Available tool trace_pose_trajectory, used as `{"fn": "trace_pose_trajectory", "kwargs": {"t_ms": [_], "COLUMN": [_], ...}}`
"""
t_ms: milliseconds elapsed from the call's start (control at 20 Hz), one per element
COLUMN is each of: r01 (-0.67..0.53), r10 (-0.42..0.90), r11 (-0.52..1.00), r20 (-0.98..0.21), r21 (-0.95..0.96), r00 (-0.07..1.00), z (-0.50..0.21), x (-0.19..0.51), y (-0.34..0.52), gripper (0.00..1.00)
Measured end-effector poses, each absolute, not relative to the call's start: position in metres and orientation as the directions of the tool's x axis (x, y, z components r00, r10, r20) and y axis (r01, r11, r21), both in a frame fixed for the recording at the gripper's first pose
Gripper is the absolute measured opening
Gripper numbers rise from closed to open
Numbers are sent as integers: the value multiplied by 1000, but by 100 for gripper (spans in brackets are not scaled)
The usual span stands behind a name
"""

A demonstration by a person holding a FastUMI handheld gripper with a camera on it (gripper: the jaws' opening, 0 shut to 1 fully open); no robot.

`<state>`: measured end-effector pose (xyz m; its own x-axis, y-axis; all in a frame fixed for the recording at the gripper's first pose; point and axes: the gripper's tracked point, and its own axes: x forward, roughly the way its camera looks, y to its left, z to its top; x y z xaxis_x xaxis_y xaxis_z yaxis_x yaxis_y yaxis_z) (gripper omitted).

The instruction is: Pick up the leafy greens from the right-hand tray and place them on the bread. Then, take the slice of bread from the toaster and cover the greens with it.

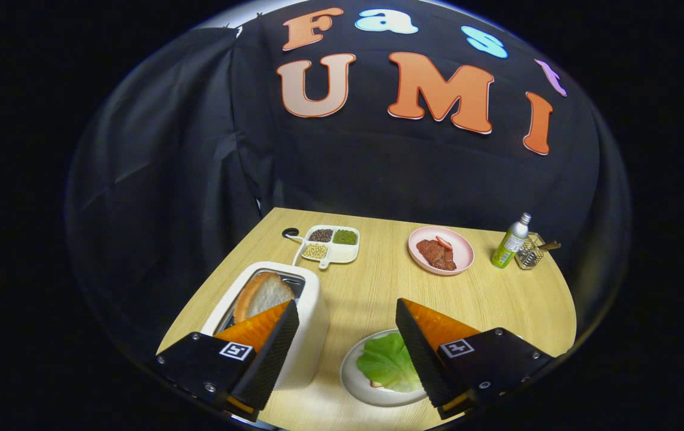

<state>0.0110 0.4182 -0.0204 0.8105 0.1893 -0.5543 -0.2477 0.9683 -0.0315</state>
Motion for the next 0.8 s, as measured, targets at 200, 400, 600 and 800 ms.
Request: {"fn": "trace_pose_trajectory", "kwargs": {"t_ms": [200,400,600,800], "r01": [-274,-303,-319,-297], "r10": [223,237,226,163], "r11": [962,953,947,948], "r20": [-558,-588,-619,-636], "r21": [-8,-15,-41,-110], "r00": [799,773,752,755], "z": [-19,-35,-54,-73], "x": [11,9,8,14], "y": [454,480,491,474], "gripper": [98,98,98,92]}}
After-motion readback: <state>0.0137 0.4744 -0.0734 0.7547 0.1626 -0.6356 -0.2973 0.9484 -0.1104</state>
